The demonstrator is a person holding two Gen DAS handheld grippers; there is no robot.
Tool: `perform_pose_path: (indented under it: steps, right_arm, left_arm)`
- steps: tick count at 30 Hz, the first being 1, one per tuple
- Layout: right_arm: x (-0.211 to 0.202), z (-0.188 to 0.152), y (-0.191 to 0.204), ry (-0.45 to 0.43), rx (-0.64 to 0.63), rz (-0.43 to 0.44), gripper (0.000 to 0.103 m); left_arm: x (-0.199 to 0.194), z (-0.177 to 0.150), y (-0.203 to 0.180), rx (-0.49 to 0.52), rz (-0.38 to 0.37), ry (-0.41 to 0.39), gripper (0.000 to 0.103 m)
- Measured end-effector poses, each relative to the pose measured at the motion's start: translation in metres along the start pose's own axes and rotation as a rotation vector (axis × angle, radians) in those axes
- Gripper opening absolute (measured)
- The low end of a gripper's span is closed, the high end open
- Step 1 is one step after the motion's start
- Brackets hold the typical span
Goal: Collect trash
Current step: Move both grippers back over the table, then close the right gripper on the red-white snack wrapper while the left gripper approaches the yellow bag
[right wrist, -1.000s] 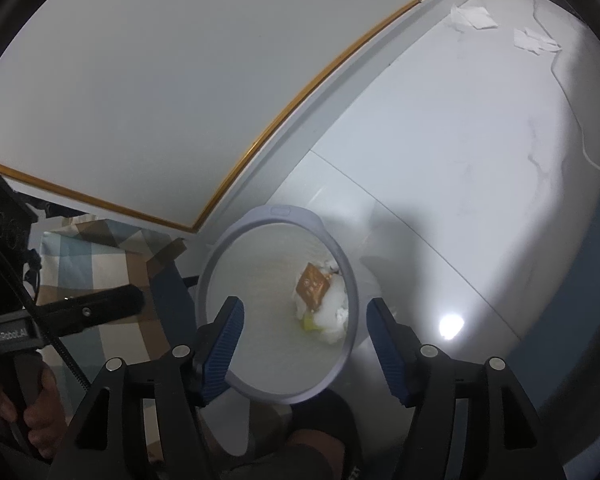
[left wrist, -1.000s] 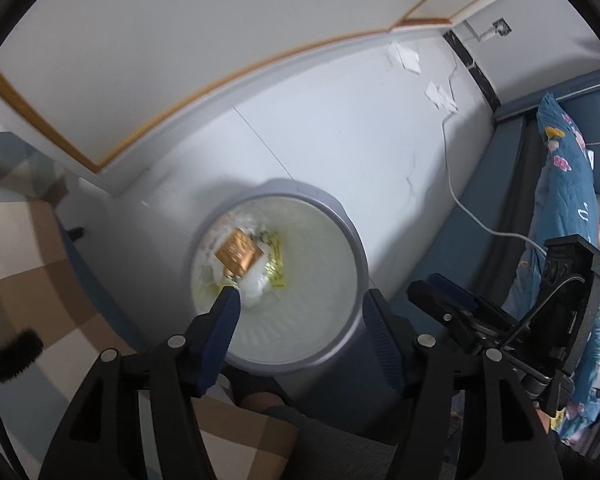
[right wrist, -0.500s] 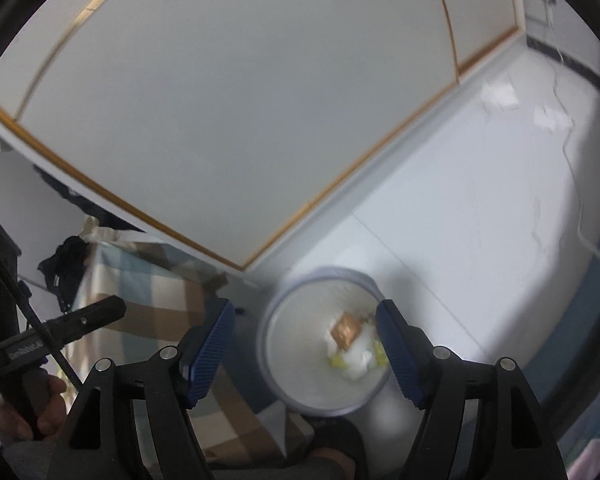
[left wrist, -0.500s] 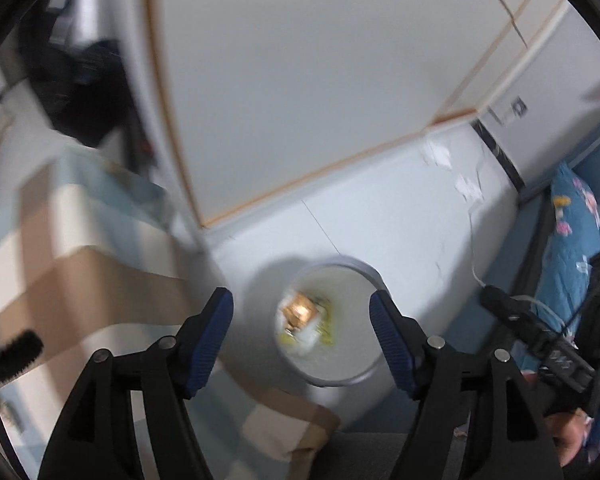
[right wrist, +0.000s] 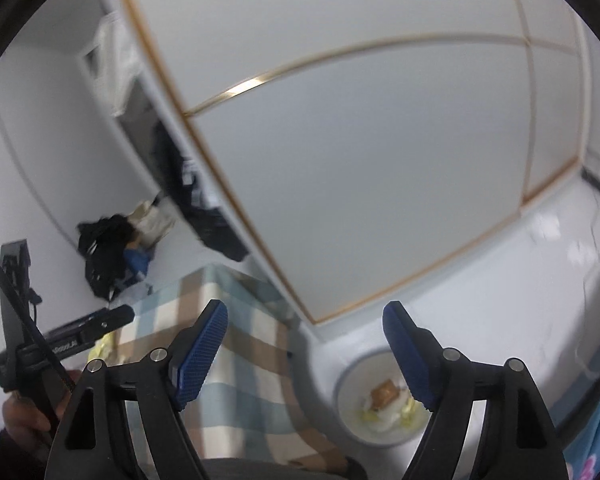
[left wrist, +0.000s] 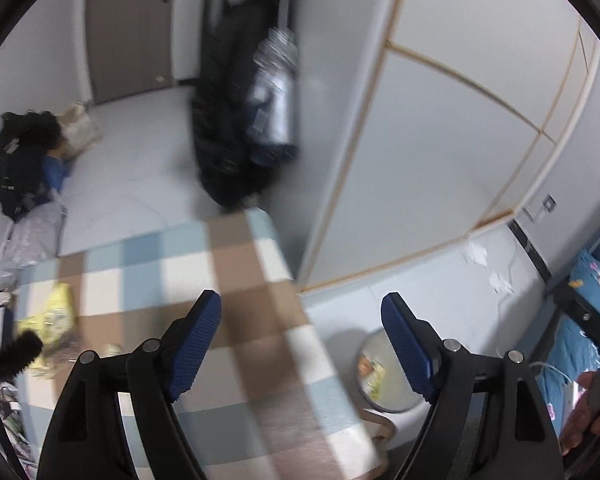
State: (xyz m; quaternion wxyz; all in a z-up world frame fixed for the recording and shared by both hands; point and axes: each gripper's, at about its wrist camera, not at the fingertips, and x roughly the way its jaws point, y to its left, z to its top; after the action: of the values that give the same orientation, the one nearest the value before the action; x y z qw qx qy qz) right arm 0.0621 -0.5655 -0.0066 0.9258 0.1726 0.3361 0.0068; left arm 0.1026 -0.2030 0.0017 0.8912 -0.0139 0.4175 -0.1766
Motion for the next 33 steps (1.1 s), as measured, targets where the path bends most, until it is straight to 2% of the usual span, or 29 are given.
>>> perform_pose_path:
  steps: [2,5,7,9,15,20,25,30,33]
  right_arm:
    - [-0.007,0.004,0.022,-0.028,-0.05,-0.003,0.082]
    - [-0.016,0.012,0.052,-0.062,-0.076,0.044,0.088]
    - [-0.017,0.013,0.073,-0.072,-0.093,0.069,0.088]
    - [-0.015,0.014,0.095,-0.07,-0.12,0.097,0.088]
    - [0.005,0.007,0.155,-0.029,-0.186,0.184,0.093]
    - [0.038,-0.005,0.201,0.046,-0.272,0.231,0.093]
    - [0.071,-0.02,0.234,0.121,-0.348,0.262,0.093]
    - [0.102,-0.033,0.261,0.161,-0.396,0.291,0.093]
    - [0.125,-0.04,0.276,0.19,-0.428,0.302,0.093]
  left_arm:
    - [-0.012,0.0,0.011,-0.003,0.015,-0.026,0.08]
    - [-0.032,0.002,0.033,-0.019,0.028,-0.068,0.08]
    - [-0.042,0.002,0.046,-0.032,0.048,-0.09,0.086]
    - [-0.051,0.003,0.06,-0.053,0.091,-0.116,0.089]
    - [-0.071,0.009,0.121,-0.124,0.157,-0.157,0.09]
    - [-0.071,0.004,0.163,-0.189,0.196,-0.159,0.09]
    - [-0.062,-0.006,0.199,-0.238,0.206,-0.148,0.09]
    - [-0.054,-0.021,0.238,-0.332,0.174,-0.096,0.09]
    - [-0.051,-0.022,0.252,-0.364,0.188,-0.086,0.09]
